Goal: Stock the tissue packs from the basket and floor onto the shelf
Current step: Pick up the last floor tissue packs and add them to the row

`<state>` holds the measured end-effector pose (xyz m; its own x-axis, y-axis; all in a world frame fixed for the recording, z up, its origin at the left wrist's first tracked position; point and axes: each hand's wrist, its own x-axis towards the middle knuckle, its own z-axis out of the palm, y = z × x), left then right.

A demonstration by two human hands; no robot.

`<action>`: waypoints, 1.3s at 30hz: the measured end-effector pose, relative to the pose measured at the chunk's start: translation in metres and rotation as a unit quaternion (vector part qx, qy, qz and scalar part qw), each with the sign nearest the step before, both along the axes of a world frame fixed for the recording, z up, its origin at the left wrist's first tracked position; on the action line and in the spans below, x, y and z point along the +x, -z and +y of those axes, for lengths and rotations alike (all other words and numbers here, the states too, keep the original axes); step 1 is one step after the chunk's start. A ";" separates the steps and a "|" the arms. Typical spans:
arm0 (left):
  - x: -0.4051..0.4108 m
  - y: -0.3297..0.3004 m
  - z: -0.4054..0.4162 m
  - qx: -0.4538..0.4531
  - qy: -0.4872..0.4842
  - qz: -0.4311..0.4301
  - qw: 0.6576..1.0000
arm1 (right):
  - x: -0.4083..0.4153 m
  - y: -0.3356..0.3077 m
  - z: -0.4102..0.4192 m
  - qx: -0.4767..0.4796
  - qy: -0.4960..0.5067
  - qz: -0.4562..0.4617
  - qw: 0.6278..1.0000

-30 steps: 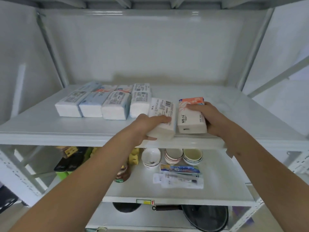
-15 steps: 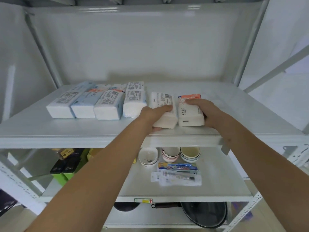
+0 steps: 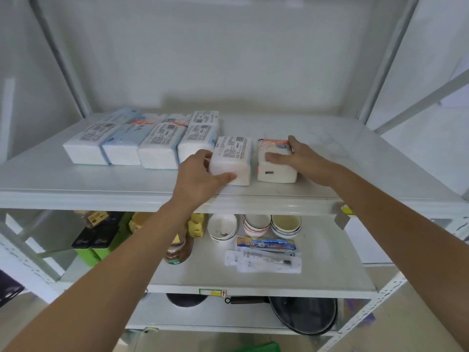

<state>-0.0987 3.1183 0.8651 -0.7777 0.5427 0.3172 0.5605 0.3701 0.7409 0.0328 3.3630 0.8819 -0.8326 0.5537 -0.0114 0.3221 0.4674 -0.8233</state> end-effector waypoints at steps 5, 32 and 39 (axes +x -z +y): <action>-0.003 -0.008 0.003 -0.116 -0.033 0.131 0.984 | 0.003 0.004 0.007 0.041 -0.048 -0.062 0.996; -0.049 -0.018 0.032 -0.230 -0.029 0.346 0.909 | -0.055 -0.003 0.032 0.168 0.009 -0.074 0.983; -0.050 -0.009 0.033 -0.206 -0.036 0.349 0.913 | -0.055 -0.004 0.034 0.175 -0.005 -0.081 0.981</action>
